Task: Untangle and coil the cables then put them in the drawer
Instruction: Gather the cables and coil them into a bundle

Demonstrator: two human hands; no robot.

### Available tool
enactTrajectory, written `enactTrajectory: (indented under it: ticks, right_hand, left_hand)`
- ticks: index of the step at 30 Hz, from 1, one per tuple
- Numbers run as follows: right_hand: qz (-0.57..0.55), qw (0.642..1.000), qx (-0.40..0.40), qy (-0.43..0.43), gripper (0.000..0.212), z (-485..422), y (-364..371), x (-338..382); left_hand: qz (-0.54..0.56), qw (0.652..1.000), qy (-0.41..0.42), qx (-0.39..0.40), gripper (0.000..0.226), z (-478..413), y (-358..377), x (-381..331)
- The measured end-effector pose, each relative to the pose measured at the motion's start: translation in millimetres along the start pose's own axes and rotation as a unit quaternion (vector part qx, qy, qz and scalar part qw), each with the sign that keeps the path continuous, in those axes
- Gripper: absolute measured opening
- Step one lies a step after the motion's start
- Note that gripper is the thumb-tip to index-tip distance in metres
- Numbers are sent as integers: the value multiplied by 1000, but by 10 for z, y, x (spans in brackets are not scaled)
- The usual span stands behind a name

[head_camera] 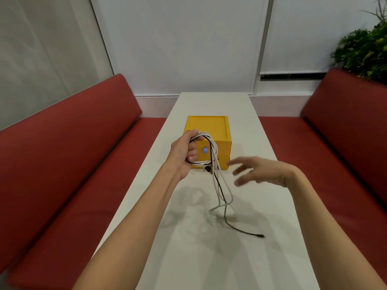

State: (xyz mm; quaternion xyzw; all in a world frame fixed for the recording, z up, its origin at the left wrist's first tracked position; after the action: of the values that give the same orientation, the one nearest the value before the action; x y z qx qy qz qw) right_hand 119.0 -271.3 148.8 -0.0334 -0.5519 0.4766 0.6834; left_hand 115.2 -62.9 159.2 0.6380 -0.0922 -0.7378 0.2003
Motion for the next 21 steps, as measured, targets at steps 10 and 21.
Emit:
enactTrajectory:
  ticks: [10,21]
  right_hand:
    - [42,941,-305,-138,7,-164,306,449]
    - [98,984,-44,-140,14,-34,319,487]
  left_hand:
    - [-92,995,-17,45,27,104,-14,54]
    - [-300,943,-6,142,27,205,-198,-84]
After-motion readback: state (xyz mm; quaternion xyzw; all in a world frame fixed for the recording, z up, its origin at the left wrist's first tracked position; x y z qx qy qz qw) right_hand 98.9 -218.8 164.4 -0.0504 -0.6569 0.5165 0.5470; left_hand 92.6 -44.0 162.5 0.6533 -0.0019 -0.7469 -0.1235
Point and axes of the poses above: each hand's wrist, its own z-axis away from the middle knuckle, its own y-axis out of the palm, x = y × z, the point moved 3 cm from there along -z, towards the middle knuckle, and after that the axes turned 2 degrees about y, right-handed, at the moved point
